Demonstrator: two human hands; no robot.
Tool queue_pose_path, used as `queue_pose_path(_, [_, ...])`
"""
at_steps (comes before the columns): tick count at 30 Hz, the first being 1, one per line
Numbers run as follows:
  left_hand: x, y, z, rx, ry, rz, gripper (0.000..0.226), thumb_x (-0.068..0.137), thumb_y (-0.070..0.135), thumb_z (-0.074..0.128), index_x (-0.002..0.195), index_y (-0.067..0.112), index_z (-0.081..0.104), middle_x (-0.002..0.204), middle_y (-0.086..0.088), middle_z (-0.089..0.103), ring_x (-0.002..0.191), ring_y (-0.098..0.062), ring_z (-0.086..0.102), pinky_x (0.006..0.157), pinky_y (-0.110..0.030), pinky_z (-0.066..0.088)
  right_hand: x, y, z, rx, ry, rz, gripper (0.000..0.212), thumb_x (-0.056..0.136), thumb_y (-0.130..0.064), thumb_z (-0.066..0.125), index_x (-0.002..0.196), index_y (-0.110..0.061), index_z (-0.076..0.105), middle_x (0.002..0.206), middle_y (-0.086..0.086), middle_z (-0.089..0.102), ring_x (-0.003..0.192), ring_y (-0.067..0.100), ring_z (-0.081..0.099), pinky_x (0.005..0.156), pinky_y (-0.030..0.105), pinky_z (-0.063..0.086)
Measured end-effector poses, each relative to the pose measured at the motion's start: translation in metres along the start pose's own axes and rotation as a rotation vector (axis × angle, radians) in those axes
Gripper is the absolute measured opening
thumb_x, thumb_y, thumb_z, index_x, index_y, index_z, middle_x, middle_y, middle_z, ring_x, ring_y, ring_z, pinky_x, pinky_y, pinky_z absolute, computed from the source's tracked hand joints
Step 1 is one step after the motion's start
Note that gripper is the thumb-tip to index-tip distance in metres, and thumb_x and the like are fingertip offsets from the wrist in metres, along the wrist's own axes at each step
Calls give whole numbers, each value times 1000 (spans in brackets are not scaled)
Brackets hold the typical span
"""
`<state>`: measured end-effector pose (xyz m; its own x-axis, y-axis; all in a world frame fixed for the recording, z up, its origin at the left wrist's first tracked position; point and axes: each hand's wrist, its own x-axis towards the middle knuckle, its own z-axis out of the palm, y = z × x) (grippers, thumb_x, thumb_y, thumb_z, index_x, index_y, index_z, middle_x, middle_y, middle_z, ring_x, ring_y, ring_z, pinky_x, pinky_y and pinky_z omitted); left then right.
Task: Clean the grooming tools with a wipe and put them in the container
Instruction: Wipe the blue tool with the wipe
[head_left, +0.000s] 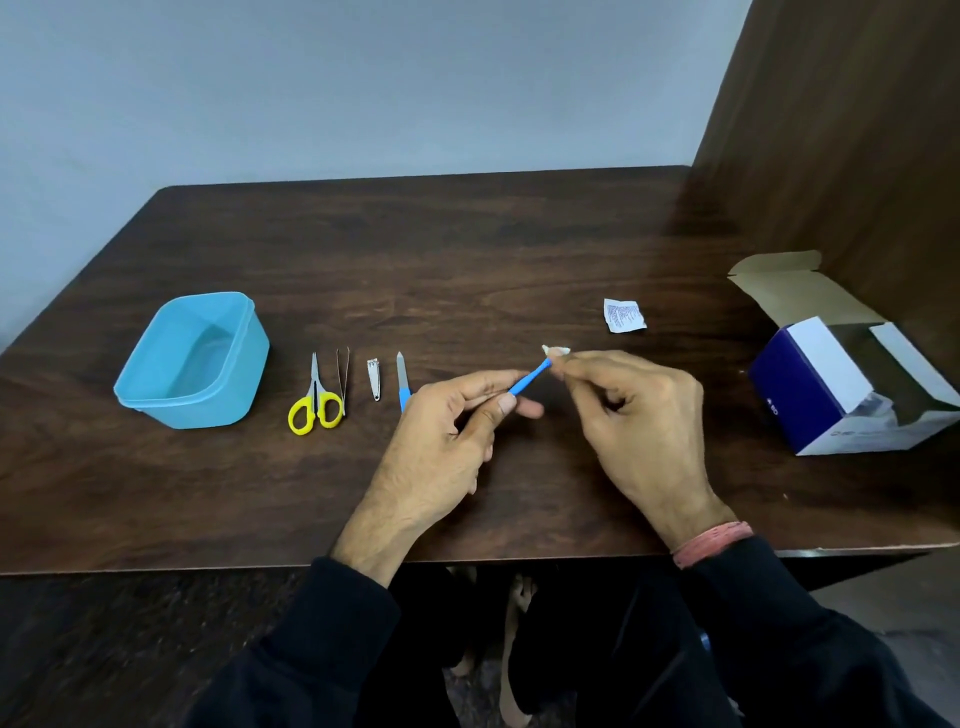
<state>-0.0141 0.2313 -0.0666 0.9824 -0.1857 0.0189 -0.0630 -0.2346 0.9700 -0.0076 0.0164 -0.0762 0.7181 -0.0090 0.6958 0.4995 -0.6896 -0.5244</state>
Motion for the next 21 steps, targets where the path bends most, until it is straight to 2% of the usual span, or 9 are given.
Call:
queue_pose_path(3, [0,1,0,4,7,4,32,116,14,59,136,34,76,110,11,86,60,-8,48,41,-23,41,0,1,0,19,-22,-19,22,96,-1,84,110,-17,90,116,-9,84,105,2,79,88,34,67])
queue_pose_path(6, [0,1,0,1,7,-3,32,116,14,59,136,32,76,110,11,86,60,-10,48,40,-23,41,0,2,-1,27,8,27,26,94,1,84,112,-17,89,114,-8,85,98,-12,72,87,24,63])
queue_pose_path(10, [0,2,0,1,6,-10,33,116,13,58,136,33,76,109,11,86,62,-18,46,40,-24,41,-2,-1,0,24,-58,-31,22,98,-3,80,111,-17,89,119,-8,84,109,6,80,91,39,67])
queue_pose_path(15, [1,0,1,9,6,-13,33,116,13,59,137,32,76,109,11,86,62,-20,46,40,-24,41,0,-1,-1,-19,-50,-9,23,98,-4,80,112,-19,89,119,-10,84,110,7,80,91,40,67])
queue_pose_path(19, [0,-1,0,15,7,2,33,117,15,58,138,32,75,110,12,85,61,-15,47,41,-24,42,0,1,0,-50,-41,-20,22,96,-4,83,110,-20,89,115,-9,85,97,11,80,85,42,66])
queue_pose_path(21, [0,-1,0,18,7,5,33,117,14,58,139,31,75,110,12,85,60,-13,47,40,-25,42,1,2,0,-78,-12,-10,23,95,-4,84,111,-20,89,112,-10,85,81,6,69,77,39,64])
